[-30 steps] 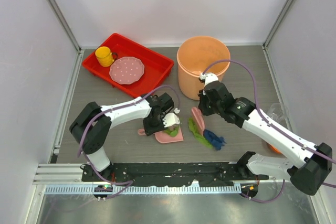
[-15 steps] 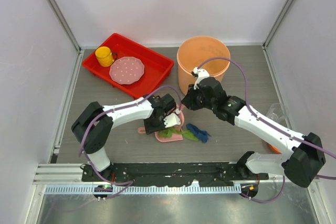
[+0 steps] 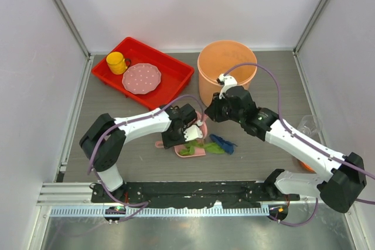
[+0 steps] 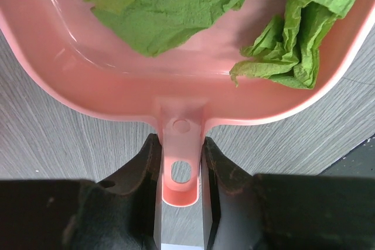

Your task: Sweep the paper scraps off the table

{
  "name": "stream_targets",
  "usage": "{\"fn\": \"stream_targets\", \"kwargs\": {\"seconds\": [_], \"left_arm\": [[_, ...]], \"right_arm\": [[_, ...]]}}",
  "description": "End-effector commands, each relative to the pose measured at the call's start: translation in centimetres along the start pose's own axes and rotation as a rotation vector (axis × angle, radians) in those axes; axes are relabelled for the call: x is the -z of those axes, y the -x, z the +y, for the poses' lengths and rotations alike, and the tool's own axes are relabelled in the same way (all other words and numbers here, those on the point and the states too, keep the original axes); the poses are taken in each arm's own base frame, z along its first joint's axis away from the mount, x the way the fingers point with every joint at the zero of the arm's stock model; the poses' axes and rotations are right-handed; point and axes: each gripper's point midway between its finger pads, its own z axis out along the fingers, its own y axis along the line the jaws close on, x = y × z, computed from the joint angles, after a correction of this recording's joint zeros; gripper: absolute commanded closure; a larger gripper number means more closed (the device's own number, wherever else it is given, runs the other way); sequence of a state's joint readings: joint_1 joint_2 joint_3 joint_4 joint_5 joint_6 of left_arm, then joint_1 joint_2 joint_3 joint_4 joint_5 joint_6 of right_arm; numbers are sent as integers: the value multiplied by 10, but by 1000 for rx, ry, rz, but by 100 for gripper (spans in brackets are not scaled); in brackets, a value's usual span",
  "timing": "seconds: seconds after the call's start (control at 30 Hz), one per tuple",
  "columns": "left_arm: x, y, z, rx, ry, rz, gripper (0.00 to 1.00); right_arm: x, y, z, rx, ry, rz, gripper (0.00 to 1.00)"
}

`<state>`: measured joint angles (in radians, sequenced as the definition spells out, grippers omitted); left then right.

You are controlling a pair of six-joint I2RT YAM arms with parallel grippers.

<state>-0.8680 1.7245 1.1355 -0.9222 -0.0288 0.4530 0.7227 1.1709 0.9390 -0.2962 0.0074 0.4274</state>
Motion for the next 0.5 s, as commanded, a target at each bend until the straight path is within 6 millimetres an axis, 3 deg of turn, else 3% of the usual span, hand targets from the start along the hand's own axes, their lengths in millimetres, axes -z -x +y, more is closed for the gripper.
{"fn": "stream_targets", "kwargs": {"seconds": [0.0,0.23,0.47], "left_arm": [[10,11,13,24,34,-73,100],[7,10,13,22,36,-57,100],[9,14,17,19,43,-57,100]], "right_arm": [[44,69,21,18,21,-209,99],[75,51,-18,89,-177,-125,99],[81,39,-18,78,-156,-92,99]]}}
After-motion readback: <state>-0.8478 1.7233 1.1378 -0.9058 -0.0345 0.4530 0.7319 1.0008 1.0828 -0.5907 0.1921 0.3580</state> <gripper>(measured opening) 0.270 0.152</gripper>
